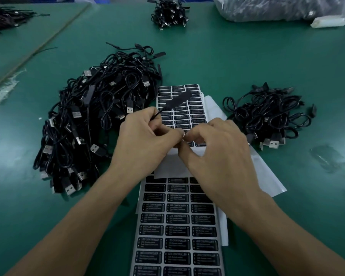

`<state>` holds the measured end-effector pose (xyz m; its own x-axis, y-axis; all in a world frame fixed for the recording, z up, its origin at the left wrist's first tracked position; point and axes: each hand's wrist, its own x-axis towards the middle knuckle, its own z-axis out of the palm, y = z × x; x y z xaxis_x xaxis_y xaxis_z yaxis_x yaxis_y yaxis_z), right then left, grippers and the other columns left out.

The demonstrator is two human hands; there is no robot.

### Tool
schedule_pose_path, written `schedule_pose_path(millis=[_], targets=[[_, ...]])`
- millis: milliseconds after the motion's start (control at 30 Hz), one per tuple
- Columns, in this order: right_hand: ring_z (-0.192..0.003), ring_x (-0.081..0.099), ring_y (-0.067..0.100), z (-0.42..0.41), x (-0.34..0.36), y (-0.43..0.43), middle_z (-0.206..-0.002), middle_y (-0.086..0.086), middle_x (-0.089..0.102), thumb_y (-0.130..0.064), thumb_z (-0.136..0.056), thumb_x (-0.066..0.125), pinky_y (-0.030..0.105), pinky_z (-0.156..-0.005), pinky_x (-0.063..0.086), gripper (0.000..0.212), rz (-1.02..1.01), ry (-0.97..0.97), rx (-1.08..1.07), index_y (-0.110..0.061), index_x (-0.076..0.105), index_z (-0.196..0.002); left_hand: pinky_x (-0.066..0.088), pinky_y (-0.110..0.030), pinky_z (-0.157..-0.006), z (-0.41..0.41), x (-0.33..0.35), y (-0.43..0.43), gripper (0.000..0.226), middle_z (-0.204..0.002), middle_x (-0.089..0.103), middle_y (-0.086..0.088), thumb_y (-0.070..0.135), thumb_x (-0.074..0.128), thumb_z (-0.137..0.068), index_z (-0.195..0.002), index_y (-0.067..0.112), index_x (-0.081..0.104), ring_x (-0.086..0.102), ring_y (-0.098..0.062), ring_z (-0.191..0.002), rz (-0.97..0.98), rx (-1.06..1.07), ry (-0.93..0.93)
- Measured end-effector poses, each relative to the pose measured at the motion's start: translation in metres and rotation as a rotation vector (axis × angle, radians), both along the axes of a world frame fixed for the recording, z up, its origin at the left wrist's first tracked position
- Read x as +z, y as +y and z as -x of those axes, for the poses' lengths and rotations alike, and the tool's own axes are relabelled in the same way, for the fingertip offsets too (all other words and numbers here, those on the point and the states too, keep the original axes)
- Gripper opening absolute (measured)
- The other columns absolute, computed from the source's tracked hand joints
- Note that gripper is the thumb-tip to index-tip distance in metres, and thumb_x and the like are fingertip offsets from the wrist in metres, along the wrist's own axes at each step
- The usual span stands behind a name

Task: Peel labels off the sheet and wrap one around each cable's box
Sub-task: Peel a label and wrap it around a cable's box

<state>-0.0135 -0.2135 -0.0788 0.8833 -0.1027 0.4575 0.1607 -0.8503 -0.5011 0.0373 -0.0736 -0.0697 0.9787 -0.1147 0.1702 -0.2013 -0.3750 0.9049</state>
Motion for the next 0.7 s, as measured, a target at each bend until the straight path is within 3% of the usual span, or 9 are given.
schedule_pose_path(millis=[67, 167, 233, 300, 400, 467, 600, 700], targets=[[-0.079, 0.054, 0.019, -0.001, 0.000, -0.001, -0.078, -0.002, 0.063, -0.026, -0.086, 0.074, 0.021, -0.070, 0.027, 0.007, -0.030, 0.011, 0.011, -0.019, 0.075, -0.085, 0.057, -0.053, -0.064, 0.000, 0.001, 0.001, 0.051, -0.066, 0.066, -0.021, 0.009, 0.079, -0.081, -0.068, 0.014, 0.030, 0.074, -0.018, -0.066, 0.021, -0.016, 0.014], [-0.081, 0.059, 0.012, -0.001, 0.003, -0.002, -0.080, -0.009, 0.066, -0.031, -0.088, 0.070, 0.021, -0.075, 0.039, 0.009, -0.160, 0.032, 0.042, -0.025, 0.074, -0.082, 0.057, -0.049, -0.059, 0.002, 0.002, 0.001, 0.050, -0.069, 0.061, -0.028, 0.013, 0.078, -0.084, -0.071, 0.001, 0.032, 0.074, -0.016, -0.066, 0.074, -0.020, 0.033], [-0.074, 0.062, 0.002, -0.003, 0.004, -0.007, -0.075, -0.016, 0.066, -0.027, -0.087, 0.072, 0.013, -0.069, 0.044, 0.014, -0.379, 0.051, 0.061, -0.034, 0.070, -0.076, 0.058, -0.039, -0.054, 0.003, 0.004, 0.000, 0.046, -0.077, 0.061, -0.034, 0.021, 0.076, -0.085, -0.070, 0.003, 0.036, 0.076, -0.019, -0.071, 0.143, -0.037, 0.064], [-0.063, 0.060, -0.004, -0.007, 0.007, -0.011, -0.069, -0.013, 0.069, -0.019, -0.088, 0.073, 0.012, -0.062, 0.046, 0.016, -0.649, 0.105, 0.095, -0.029, 0.073, -0.075, 0.058, -0.030, -0.056, 0.002, 0.007, 0.001, 0.043, -0.084, 0.065, -0.034, 0.023, 0.074, -0.081, -0.074, -0.002, 0.039, 0.076, -0.025, -0.075, 0.182, -0.062, 0.093], [-0.067, 0.064, 0.002, -0.009, 0.009, -0.011, -0.072, -0.007, 0.074, -0.014, -0.090, 0.072, 0.015, -0.067, 0.052, 0.016, -0.926, 0.198, 0.145, -0.022, 0.076, -0.077, 0.057, -0.028, -0.058, 0.003, 0.008, 0.002, 0.044, -0.081, 0.069, -0.027, 0.011, 0.077, -0.079, -0.078, -0.009, 0.038, 0.070, -0.042, -0.081, 0.184, -0.127, 0.103], [-0.073, 0.069, 0.004, -0.010, 0.009, -0.010, -0.077, -0.004, 0.076, -0.011, -0.091, 0.070, 0.014, -0.071, 0.053, 0.022, -1.012, 0.224, 0.161, -0.022, 0.076, -0.074, 0.054, -0.029, -0.056, 0.004, 0.007, 0.001, 0.043, -0.076, 0.072, -0.020, 0.003, 0.079, -0.080, -0.073, 0.000, 0.036, 0.068, -0.045, -0.078, 0.182, -0.153, 0.098], [-0.079, 0.070, 0.008, -0.010, 0.009, -0.010, -0.082, 0.001, 0.077, -0.012, -0.089, 0.072, 0.017, -0.078, 0.056, 0.017, -1.095, 0.255, 0.139, -0.020, 0.077, -0.076, 0.052, -0.026, -0.054, 0.004, 0.007, 0.001, 0.044, -0.071, 0.075, -0.005, -0.004, 0.076, -0.079, -0.074, 0.013, 0.035, 0.063, -0.025, -0.067, 0.190, -0.177, 0.074], [-0.076, 0.070, 0.005, -0.009, 0.009, -0.010, -0.079, -0.003, 0.077, -0.012, -0.087, 0.074, 0.013, -0.073, 0.053, 0.015, -1.073, 0.245, 0.127, -0.021, 0.077, -0.075, 0.052, -0.024, -0.054, 0.002, 0.005, 0.003, 0.046, -0.070, 0.075, -0.002, -0.005, 0.074, -0.080, -0.074, 0.018, 0.034, 0.063, -0.017, -0.064, 0.187, -0.187, 0.062]])
